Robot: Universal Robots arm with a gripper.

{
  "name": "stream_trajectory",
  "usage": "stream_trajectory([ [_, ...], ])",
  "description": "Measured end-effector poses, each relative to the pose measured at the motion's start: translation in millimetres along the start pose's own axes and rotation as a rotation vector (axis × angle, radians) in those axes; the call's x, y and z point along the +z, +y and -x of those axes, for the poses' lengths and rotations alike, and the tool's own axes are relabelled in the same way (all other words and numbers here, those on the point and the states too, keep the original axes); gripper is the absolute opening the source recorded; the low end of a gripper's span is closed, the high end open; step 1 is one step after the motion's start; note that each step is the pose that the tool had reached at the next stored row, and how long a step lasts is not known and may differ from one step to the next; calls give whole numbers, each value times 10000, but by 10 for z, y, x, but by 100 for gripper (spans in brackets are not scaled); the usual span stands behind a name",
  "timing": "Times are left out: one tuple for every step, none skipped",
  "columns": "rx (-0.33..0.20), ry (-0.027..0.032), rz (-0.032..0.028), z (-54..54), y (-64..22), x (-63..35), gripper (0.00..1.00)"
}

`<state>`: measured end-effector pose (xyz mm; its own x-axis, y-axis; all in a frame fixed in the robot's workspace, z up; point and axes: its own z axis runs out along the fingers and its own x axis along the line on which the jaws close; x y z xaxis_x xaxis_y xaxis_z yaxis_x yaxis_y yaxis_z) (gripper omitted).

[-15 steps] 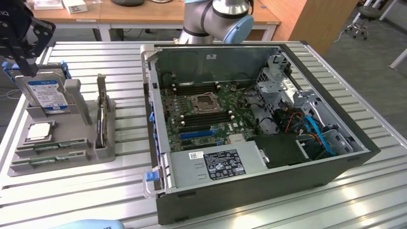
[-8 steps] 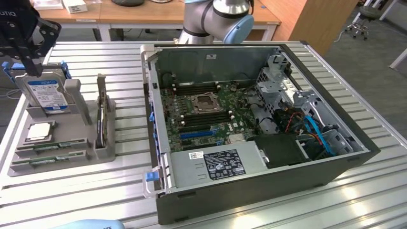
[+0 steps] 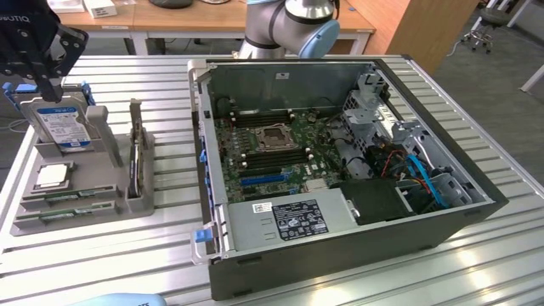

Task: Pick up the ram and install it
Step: 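Reach for the ram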

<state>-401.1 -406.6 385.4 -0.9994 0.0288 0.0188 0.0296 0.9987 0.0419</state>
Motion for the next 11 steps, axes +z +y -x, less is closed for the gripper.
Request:
stream_trajectory([
  [-7,0,0,1,-1,0,10],
  [-11,0,0,2,-2,0,10],
  [-19,1,-1,3,-6,0,10],
  [-27,1,0,3,-10,0,10],
  [-33,1,-1,3,-14,-1,10],
  [-40,2,-1,3,-19,-1,10],
  [-46,2,-1,3,-24,-1,10],
  [-51,3,-1,3,-29,-1,10],
  [-56,3,-1,3,-34,-1,10],
  [-61,2,-1,3,-39,-1,10],
  [-66,2,-1,4,-44,-1,10],
])
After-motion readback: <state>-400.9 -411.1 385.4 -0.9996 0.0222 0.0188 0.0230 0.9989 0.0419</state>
